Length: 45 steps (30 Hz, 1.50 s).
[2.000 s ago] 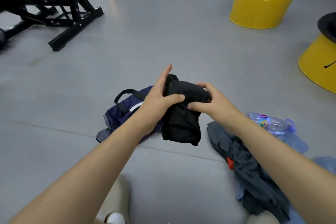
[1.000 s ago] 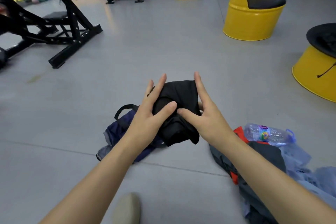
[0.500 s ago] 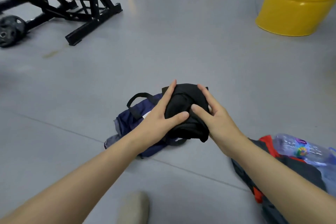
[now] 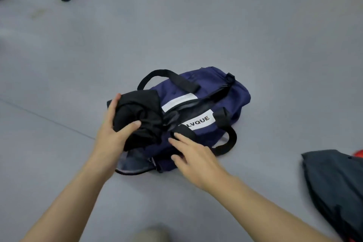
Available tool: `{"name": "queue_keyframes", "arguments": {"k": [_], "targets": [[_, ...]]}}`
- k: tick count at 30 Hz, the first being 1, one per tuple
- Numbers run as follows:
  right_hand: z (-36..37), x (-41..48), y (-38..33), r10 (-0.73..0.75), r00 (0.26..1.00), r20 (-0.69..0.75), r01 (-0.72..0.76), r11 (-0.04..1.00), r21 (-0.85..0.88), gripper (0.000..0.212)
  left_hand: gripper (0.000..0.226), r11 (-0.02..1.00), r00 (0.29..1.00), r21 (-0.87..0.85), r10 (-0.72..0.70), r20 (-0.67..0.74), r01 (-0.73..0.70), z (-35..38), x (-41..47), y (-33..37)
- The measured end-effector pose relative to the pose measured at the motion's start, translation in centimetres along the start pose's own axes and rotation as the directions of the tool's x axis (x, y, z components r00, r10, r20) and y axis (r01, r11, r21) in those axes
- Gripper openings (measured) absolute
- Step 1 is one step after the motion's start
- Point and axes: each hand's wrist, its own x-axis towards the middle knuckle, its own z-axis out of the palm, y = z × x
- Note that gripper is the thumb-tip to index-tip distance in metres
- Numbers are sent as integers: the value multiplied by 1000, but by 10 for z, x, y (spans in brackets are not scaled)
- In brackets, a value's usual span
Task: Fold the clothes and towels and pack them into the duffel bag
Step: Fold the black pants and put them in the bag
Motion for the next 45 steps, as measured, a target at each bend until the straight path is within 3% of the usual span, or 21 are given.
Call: {"name": "queue_keyframes", "arguments": {"k": [3,6,10,14,18,21,22,24,26,27,31,33,38,42,45], "targets": [[27,44,-13,-48,996,69,49,999,-8,65,79,999,999,51,-2,-32,3,-16,2,-19],[44,70,-8,-9,979,204,41,987,-153,80,80,997,999,72,-30,-28,32,-25,-2,-31],[43,53,5,-58,976,208,136,914,-383,54,79,996,999,75,-51,13,50,-28,-7,-28],[12,-10,35,-118,943,310,256,852,-456,50,80,997,988,79,-19,153,7,7,-13,-13],[-17,-84,77,-85,923,374,248,877,-412,56,82,995,917,102,-30,397,-11,79,-32,-16],[-36,-131,93,-70,911,407,206,932,-300,58,85,990,882,141,-71,465,6,125,-50,-30],[-43,-141,96,-55,925,375,160,954,-254,53,85,987,882,160,-77,465,2,135,-55,-34],[-57,-147,104,-95,991,90,113,968,-224,40,86,983,889,184,-85,451,1,143,-61,-38],[-71,-131,120,-85,967,-241,28,973,-231,37,86,981,906,195,-85,415,3,143,-59,-38],[-77,-116,126,-53,945,-323,-28,970,-241,38,86,979,918,205,-82,389,0,142,-57,-37],[-75,-55,126,70,912,-405,-220,916,-337,43,86,967,946,253,-49,321,-37,140,-44,-37],[-62,-37,118,58,933,-356,-215,881,-421,42,86,957,948,281,-27,316,-67,140,-39,-40],[-54,-9,127,219,971,-95,-236,831,-504,51,86,952,937,303,-64,344,-46,141,-39,-50],[-65,1,139,174,984,22,-115,733,-671,52,87,950,929,307,-73,364,-46,145,-38,-59],[-74,10,145,153,985,83,-52,711,-701,47,88,954,931,298,-78,358,-34,148,-38,-61]]}}
